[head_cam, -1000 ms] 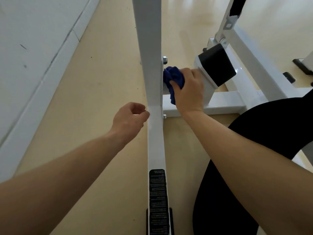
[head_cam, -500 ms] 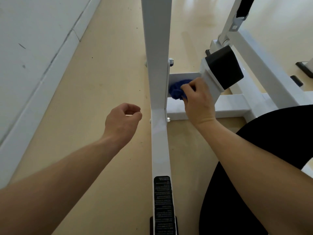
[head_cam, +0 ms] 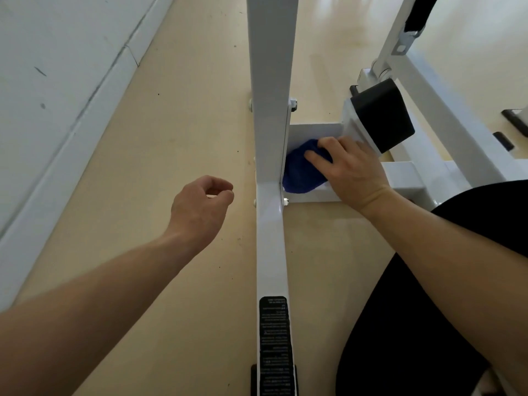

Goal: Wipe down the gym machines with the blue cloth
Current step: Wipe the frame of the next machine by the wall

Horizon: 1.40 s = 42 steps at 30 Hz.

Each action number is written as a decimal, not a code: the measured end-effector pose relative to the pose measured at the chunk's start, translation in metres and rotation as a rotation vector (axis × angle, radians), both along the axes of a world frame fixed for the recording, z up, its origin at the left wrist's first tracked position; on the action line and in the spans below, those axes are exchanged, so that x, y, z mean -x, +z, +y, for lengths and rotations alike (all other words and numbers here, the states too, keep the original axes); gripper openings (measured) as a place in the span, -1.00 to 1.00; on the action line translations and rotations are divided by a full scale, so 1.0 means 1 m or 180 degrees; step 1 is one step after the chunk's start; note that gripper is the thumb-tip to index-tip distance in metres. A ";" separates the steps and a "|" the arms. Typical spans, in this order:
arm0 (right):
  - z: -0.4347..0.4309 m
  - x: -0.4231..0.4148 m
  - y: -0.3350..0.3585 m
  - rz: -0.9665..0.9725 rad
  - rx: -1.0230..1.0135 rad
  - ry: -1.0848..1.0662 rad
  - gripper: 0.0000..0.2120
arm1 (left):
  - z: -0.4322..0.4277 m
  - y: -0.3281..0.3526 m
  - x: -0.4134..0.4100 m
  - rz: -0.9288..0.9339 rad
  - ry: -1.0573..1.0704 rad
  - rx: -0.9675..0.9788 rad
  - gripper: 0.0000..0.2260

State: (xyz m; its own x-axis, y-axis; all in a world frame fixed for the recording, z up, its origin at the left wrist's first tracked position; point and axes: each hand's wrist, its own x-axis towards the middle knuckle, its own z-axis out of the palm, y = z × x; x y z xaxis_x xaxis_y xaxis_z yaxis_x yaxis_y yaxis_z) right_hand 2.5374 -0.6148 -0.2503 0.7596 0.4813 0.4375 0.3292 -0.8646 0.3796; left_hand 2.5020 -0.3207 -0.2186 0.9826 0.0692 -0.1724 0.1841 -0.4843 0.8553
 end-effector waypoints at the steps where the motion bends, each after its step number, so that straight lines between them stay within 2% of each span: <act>1: 0.003 0.000 0.000 -0.0014 -0.0182 -0.0050 -0.66 | -0.001 0.000 0.000 -0.0010 -0.0017 -0.0004 -0.89; 3: 0.009 0.006 -0.008 0.0138 -0.0408 -0.0183 -0.64 | -0.001 -0.001 0.000 -0.0015 -0.0032 -0.0030 -0.89; 8: 0.027 0.022 -0.029 0.0871 -0.0462 -0.0749 -0.47 | -0.005 -0.008 0.002 0.0059 -0.0073 -0.0067 -0.89; 13: 0.054 0.026 -0.048 0.1814 -0.1097 -0.0907 -0.26 | -0.008 -0.017 0.003 0.0154 -0.0186 -0.0114 -0.89; 16: 0.055 0.032 -0.055 0.2070 -0.1023 -0.0842 -0.33 | -0.007 -0.022 -0.001 0.0183 -0.0222 -0.0146 -0.88; 20: 0.045 0.017 -0.060 0.2136 -0.1032 -0.0834 -0.39 | -0.003 -0.027 -0.008 0.0148 -0.0184 -0.0237 -0.88; 25: 0.059 -0.012 -0.057 0.2229 -0.1244 -0.1207 -0.41 | 0.000 -0.031 -0.007 0.0170 -0.0185 -0.0343 -0.88; 28: 0.057 0.012 -0.059 0.1985 -0.1154 -0.1060 -0.31 | 0.002 -0.033 -0.004 0.0217 -0.0249 -0.0361 -0.88; 32: 0.048 0.053 -0.062 0.2059 -0.1147 -0.0844 -0.36 | 0.003 -0.035 0.001 0.0282 -0.0303 -0.0398 -0.89; 37: 0.043 0.019 -0.054 0.2226 -0.1257 -0.0895 -0.35 | 0.000 -0.029 0.003 0.0232 -0.0338 -0.0470 -0.89; 39: 0.048 0.013 -0.054 0.2135 -0.1214 -0.0978 -0.40 | -0.002 -0.027 0.005 0.0209 -0.0372 -0.0519 -0.89; 42: 0.047 0.025 -0.061 0.1499 -0.1043 -0.0896 -0.61 | -0.006 -0.020 0.008 0.0149 -0.0442 -0.0571 -0.90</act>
